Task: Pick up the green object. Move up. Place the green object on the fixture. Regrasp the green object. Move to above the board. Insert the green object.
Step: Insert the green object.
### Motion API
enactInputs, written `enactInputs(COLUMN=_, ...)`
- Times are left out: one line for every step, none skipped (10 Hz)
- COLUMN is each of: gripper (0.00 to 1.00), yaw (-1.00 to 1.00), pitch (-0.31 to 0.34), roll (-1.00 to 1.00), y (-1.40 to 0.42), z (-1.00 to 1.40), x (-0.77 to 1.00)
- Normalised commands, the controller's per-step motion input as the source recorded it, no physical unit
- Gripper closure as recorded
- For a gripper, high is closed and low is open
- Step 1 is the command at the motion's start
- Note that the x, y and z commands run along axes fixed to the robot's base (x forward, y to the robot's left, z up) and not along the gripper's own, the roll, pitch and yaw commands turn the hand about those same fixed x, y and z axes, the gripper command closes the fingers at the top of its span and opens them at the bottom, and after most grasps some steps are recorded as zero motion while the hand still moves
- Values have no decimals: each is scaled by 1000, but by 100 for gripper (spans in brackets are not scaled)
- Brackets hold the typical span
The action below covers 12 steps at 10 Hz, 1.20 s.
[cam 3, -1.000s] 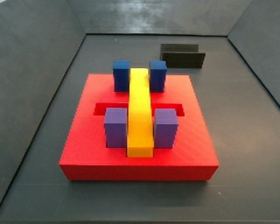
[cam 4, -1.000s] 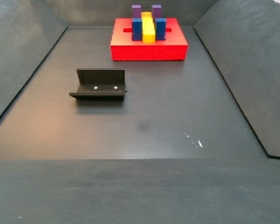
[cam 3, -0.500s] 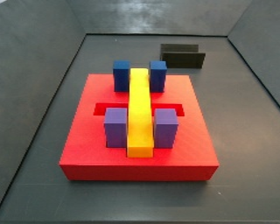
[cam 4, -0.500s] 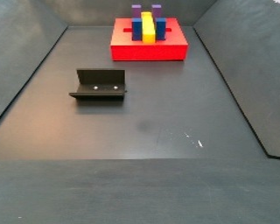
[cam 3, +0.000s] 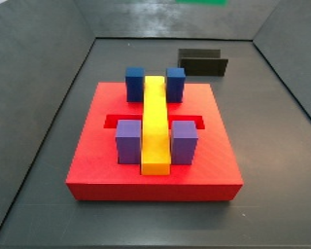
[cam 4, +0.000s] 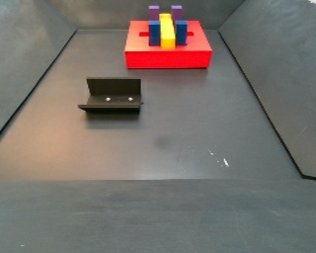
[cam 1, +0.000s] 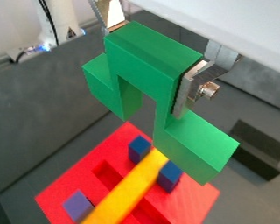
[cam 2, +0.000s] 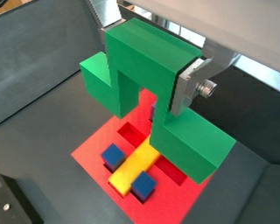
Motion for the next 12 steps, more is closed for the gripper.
enactInputs(gripper=100, yaw=-17, pitch=-154, roll=-251, y=-83, z=-517, x=394)
enactInputs(gripper=100, yaw=-51, pitch=-179, roll=-284, y=-94, z=-469, x=249)
enactInputs(gripper=100, yaw=-49, pitch=-166, roll=-214, y=-134, z=-549, x=131)
enactInputs(gripper=100, yaw=-94, pitch=-93, roll=0, y=-269, z=-743, x=51)
enactInputs(gripper=100, yaw=-17, pitch=-126, roll=0, y=-223, z=-774, x=0)
enactInputs(gripper=100, yaw=0, pitch=-136, roll=-117, y=-194, z=-697, x=-143)
enactInputs(gripper=100, yaw=6, pitch=-47, roll=-127, y=-229, z=-597, x=-203)
enactInputs(gripper=100, yaw=146, pitch=-59, roll=-180, y=-80, z=-580, x=-94)
enactInputs(gripper=100, yaw=343, pitch=-73, roll=-267, y=0, z=-520, x=-3)
enactInputs(gripper=100, yaw=431, pitch=-60, roll=-311, y=0, z=-440, x=0)
enactInputs(gripper=100, yaw=400, pitch=-33, roll=-273, y=0, z=-374, x=-26)
enactInputs(gripper=100, yaw=320, pitch=-24, roll=-224, y=0, z=-380, x=-126)
